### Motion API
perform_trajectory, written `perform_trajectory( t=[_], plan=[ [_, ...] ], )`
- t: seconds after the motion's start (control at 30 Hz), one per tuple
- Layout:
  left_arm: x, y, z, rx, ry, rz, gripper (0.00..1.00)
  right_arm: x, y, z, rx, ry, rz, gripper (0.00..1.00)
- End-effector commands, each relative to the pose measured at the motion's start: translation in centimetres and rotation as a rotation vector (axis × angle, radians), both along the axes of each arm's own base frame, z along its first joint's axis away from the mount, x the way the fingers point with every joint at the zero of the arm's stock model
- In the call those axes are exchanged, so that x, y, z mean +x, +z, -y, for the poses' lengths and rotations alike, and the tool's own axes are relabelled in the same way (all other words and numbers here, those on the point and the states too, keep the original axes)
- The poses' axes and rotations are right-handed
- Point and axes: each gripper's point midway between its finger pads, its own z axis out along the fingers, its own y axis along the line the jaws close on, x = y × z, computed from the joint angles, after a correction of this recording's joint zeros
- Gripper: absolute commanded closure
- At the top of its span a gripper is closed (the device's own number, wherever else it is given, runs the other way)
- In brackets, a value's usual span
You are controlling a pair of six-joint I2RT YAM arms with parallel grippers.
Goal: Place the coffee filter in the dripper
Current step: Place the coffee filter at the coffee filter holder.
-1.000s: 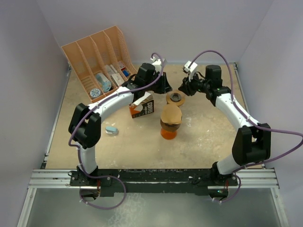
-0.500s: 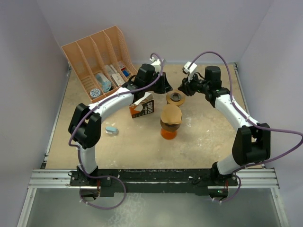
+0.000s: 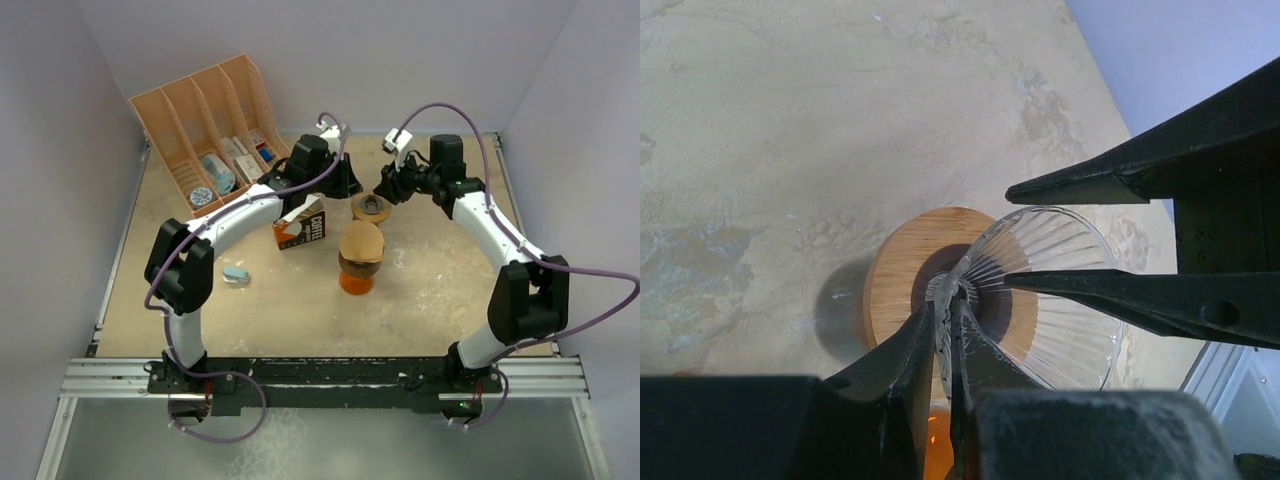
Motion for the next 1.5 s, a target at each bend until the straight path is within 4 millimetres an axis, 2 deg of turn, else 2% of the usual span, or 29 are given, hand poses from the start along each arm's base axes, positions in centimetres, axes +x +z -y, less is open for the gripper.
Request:
perform_trajectory(
  t=[0.0, 0.27, 0.43, 0.67, 0.77, 0.97, 1.1, 1.47],
  plan=[
    [-1.4, -7.4, -3.9, 0.262, 0.046, -0.169, 0.96, -1.3, -1.9, 1.1, -0.046, -0.003, -0.146, 0.57],
    [-0.1, -3.2, -2.6, 0.195, 0.042, -0.118, 0.86, -0.5, 1.4, 0.6, -0.016, 0.006, -0.117, 0.47],
    [0.7, -1.4, -1.9, 0.165, 0.046, -0.098, 0.77, -0.2, 2.7, 0.5, -0.011, -0.001, -0.102, 0.43],
    [1.6, 0.7, -1.6, 0.132, 0.057, -0.07, 0.7, 0.0, 4.4, 0.5, 0.0, -0.008, -0.072, 0.41],
    [1.8, 1.5, -1.6, 0.114, 0.058, -0.059, 0.68, 0.1, 4.5, 0.6, -0.003, -0.016, -0.069, 0.42],
    [1.7, 2.9, -1.3, 0.085, 0.051, -0.044, 0.64, -0.2, 3.9, 0.8, -0.007, -0.023, -0.084, 0.53],
    [1.4, 3.1, -1.2, 0.073, 0.04, -0.045, 0.64, -0.4, 3.9, 0.9, -0.004, -0.028, -0.082, 0.54],
    [1.3, 2.1, -0.6, 0.052, 0.023, -0.07, 0.82, -0.4, 2.1, 1.4, -0.024, -0.052, -0.095, 0.63]
  ],
)
